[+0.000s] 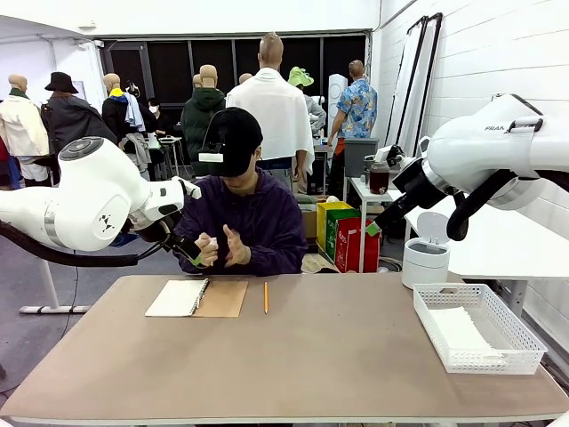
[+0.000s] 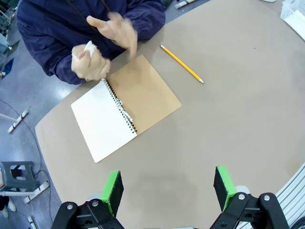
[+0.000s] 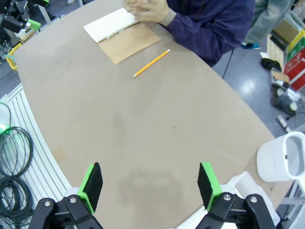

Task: Sort the paper based on its condition.
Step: If a person hands you a paper, place it in the Organizing basket , and if it's crumpled, put it in the Trash can.

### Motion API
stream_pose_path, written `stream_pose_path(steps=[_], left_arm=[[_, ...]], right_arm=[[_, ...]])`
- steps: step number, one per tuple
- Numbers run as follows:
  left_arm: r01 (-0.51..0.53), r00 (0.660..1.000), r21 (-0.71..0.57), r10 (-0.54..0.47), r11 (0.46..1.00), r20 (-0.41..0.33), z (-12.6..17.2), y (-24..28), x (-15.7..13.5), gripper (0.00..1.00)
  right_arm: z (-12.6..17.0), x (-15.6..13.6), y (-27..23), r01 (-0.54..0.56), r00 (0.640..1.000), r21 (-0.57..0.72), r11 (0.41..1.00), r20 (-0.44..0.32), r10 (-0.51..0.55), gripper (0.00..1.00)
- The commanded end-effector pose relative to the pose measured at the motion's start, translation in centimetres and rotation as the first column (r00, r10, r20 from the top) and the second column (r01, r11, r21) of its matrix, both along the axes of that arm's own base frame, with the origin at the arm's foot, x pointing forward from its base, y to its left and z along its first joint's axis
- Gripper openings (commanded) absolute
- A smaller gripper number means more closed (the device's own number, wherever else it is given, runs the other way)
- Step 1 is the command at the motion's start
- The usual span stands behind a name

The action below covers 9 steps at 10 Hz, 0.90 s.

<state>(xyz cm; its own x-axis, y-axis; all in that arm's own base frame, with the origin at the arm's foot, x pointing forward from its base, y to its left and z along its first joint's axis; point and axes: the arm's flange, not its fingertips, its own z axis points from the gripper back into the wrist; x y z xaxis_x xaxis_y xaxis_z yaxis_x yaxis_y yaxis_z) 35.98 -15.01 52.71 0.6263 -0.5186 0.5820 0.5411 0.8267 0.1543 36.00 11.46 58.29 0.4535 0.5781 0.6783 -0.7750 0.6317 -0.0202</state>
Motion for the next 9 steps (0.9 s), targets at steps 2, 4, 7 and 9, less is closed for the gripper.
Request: stream_pose_path(steps=[2,4,7,9], left_arm=[[-0.001,1.0,-0.004,0.001,1.0,-0.007,-0.04,0.09,0.04,1.0],[-0.001,1.0,-0.004,0.001,1.0,-0.007,-0.04,0.09,0.04,1.0],[-0.001,1.0,-0.004,0.001,1.0,-0.007,-0.04,0.09,0.04,1.0],[-0.001,1.0,-0.004,0.001,1.0,-0.007,-0.04,0.09,0.04,1.0]], right_arm=[[-0.14,0.16,-0.08,0.003,1.0,-0.001,1.0,-0.003,-0.003,1.0],[-0.14,0.16,-0.08,0.003,1.0,-0.001,1.0,-0.003,-0.003,1.0],[-0.14,0.16,-0.08,0.003,1.0,-0.001,1.0,-0.003,-0.003,1.0],[-0.14,0.16,-0.08,0.003,1.0,-0.001,1.0,-0.003,-0.003,1.0]])
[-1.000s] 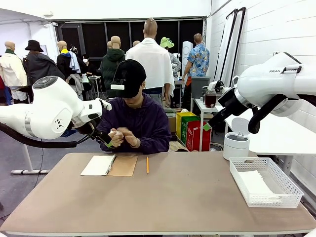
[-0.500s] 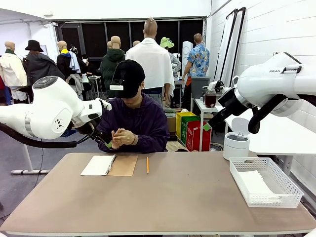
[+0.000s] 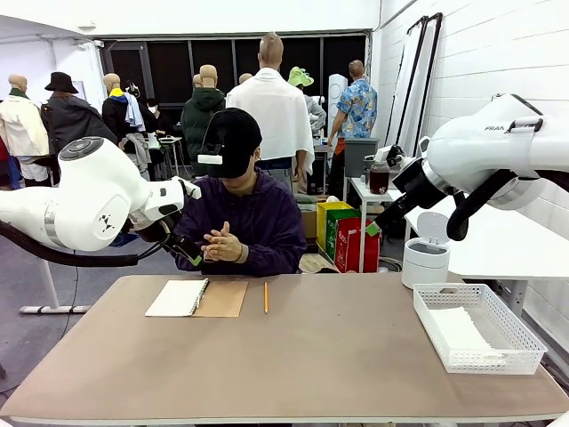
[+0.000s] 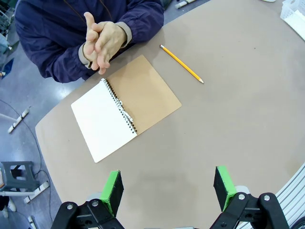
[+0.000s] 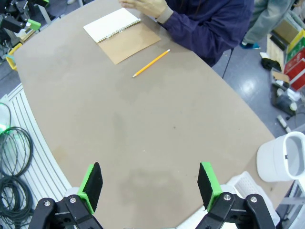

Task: Sort the paper based on its condition.
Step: If a person hands you a paper, place it in the Organizing basket , and if it's crumpled, put it in the Trash can.

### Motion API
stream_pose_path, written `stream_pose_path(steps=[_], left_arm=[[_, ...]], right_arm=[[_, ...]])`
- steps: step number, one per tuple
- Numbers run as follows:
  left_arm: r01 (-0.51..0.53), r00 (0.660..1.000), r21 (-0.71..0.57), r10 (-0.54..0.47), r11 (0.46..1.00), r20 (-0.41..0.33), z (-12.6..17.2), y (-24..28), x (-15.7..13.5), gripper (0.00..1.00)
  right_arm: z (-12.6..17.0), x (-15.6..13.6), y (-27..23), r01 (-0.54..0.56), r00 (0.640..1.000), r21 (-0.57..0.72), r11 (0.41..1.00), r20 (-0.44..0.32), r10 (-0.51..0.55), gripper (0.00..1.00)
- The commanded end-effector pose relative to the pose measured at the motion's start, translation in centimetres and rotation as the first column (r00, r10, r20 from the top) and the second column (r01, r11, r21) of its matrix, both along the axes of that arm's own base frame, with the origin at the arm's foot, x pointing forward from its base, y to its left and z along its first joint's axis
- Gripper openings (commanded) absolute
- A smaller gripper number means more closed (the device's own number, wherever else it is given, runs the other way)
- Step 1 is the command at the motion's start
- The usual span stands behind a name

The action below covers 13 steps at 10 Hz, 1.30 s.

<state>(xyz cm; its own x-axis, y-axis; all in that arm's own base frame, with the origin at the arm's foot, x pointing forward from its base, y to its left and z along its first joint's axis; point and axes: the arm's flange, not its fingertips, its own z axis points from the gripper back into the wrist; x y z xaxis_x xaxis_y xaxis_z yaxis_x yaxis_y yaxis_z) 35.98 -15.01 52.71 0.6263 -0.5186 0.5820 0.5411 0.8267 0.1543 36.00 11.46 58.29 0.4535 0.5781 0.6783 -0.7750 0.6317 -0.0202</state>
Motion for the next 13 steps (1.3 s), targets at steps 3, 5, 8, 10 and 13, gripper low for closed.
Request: stream_pose_path(steps=[3,5,8,10,13], left_arm=[[-0.001,1.0,-0.004,0.001,1.0,-0.007,-0.04,0.09,0.04,1.0],[-0.001,1.0,-0.004,0.001,1.0,-0.007,-0.04,0.09,0.04,1.0],[-0.001,1.0,-0.004,0.001,1.0,-0.007,-0.04,0.09,0.04,1.0],[-0.001,1.0,-0.004,0.001,1.0,-0.007,-0.04,0.09,0.04,1.0],[-0.001,1.0,-0.004,0.001,1.0,-0.007,-0.04,0.09,0.04,1.0]], right_arm=[[-0.14,0.16,-0.08,0.003,1.0,-0.001,1.0,-0.003,-0.003,1.0],[-0.14,0.16,-0.08,0.003,1.0,-0.001,1.0,-0.003,-0.003,1.0],[-0.14,0.16,-0.08,0.003,1.0,-0.001,1.0,-0.003,-0.003,1.0],[-0.14,0.16,-0.08,0.003,1.0,-0.001,1.0,-0.003,-0.003,1.0],[-0.14,0.16,-0.08,0.003,1.0,-0.001,1.0,-0.003,-0.003,1.0]])
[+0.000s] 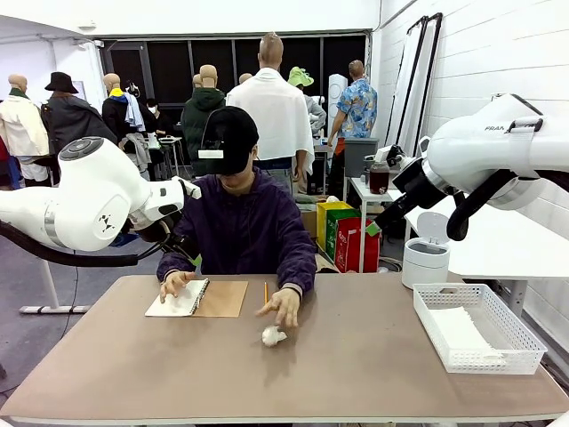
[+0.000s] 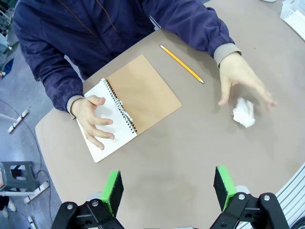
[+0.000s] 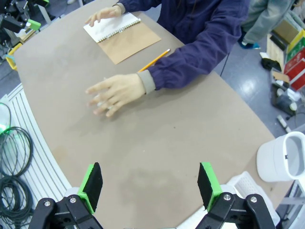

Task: Sort the paper based on its condition.
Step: If a person hands you a paper, place it in the Organizing basket , and if it's crumpled, put it in the Trash can.

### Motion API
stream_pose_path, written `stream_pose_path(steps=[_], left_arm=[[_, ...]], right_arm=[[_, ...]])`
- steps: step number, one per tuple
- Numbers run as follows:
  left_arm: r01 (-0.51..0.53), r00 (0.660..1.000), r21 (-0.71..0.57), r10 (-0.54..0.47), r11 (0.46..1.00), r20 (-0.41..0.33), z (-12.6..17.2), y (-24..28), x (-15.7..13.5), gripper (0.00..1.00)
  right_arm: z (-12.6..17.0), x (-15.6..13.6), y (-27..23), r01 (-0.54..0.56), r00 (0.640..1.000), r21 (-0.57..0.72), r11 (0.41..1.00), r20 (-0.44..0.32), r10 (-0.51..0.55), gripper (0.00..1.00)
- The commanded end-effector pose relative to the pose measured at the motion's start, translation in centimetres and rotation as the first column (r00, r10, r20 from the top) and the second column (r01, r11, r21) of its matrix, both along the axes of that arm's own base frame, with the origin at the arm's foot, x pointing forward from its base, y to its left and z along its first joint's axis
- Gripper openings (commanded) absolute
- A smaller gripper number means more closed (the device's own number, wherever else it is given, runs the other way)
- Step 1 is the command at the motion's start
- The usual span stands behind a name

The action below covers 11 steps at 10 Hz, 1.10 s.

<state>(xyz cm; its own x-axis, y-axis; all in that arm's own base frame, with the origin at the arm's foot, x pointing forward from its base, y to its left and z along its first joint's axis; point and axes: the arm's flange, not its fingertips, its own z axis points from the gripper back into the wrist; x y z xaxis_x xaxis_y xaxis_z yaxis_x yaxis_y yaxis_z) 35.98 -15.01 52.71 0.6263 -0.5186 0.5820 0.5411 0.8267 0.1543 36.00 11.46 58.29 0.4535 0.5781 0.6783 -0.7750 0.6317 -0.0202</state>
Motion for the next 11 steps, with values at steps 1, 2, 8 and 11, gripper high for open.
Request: stream_pose_path(steps=[1,2,8,11], left_arm=[[-0.001,1.0,-0.004,0.001,1.0,-0.007,-0.04,0.09,0.04,1.0],[-0.001,1.0,-0.004,0.001,1.0,-0.007,-0.04,0.09,0.04,1.0],[-0.001,1.0,-0.004,0.001,1.0,-0.007,-0.04,0.09,0.04,1.0],[-0.001,1.0,-0.004,0.001,1.0,-0.007,-0.04,0.09,0.04,1.0]], right_arm=[[-0.14,0.16,-0.08,0.003,1.0,-0.001,1.0,-0.003,-0.003,1.0],[-0.14,0.16,-0.08,0.003,1.0,-0.001,1.0,-0.003,-0.003,1.0],[-0.14,0.16,-0.08,0.003,1.0,-0.001,1.0,-0.003,-0.003,1.0],[-0.14,0.16,-0.08,0.003,1.0,-0.001,1.0,-0.003,-0.003,1.0]])
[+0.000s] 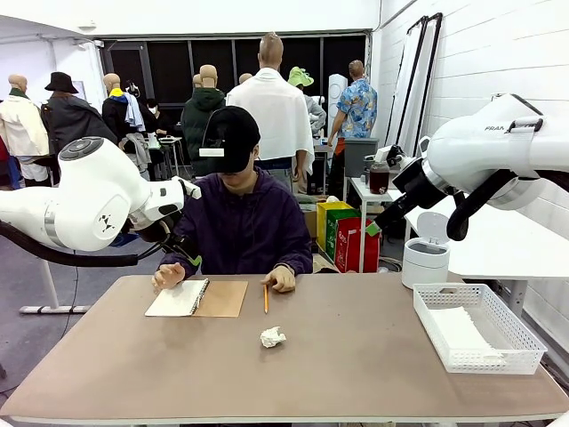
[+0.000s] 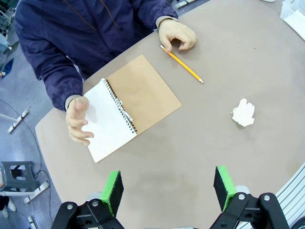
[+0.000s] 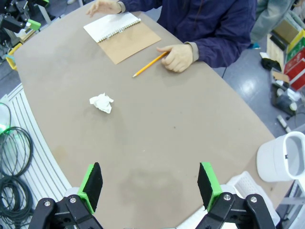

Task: Sort the paper based on its condition.
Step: If a person hands you a paper, place it in the Organizing basket , and if it's crumpled, put it in the Trash can.

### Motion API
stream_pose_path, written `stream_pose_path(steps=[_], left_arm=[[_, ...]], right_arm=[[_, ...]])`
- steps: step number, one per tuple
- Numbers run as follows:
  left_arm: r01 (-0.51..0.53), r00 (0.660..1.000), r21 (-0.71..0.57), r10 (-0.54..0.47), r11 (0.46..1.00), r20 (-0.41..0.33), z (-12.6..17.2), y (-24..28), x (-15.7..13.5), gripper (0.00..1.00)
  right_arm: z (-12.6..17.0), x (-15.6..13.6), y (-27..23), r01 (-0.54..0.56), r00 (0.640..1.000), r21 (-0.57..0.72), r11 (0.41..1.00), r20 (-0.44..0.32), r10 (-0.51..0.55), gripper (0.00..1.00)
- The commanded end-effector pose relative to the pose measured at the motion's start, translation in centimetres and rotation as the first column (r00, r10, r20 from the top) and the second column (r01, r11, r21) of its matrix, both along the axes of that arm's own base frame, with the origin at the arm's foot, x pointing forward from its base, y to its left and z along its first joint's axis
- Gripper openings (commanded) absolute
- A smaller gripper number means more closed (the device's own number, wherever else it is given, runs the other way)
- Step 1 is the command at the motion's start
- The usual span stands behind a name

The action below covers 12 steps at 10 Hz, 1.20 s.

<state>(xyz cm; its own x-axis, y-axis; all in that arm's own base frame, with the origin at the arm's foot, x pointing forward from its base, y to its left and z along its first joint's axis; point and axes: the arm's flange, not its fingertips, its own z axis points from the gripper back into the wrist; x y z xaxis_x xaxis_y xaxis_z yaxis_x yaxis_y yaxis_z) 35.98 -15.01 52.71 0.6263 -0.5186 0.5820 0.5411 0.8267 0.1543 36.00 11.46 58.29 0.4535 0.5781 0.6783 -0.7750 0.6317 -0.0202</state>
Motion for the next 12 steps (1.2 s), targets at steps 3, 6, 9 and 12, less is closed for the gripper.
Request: stream_pose_path(steps=[3,6,9,12], left_arm=[[-0.001,1.0,-0.004,0.001,1.0,-0.007,0.0,0.1,0.0,1.0],[-0.001,1.0,-0.004,0.001,1.0,-0.007,0.0,0.1,0.0,1.0],[-0.001,1.0,-0.004,0.001,1.0,-0.007,0.0,0.1,0.0,1.0],[-0.001,1.0,-0.004,0.001,1.0,-0.007,0.0,0.1,0.0,1.0]], right_arm=[[-0.1,0.6,1.5,-0.003,1.0,-0.028,1.0,0.006,0.003,1.0],[-1.8,1.2,7.8,-0.058,0.997,-0.137,0.989,0.043,0.065,1.0],[-5.2,1.3,13.3,-0.149,0.986,-0.226,0.963,0.038,0.162,1.0],[-7.7,1.5,15.9,-0.242,0.968,-0.293,0.925,-0.009,0.25,1.0]])
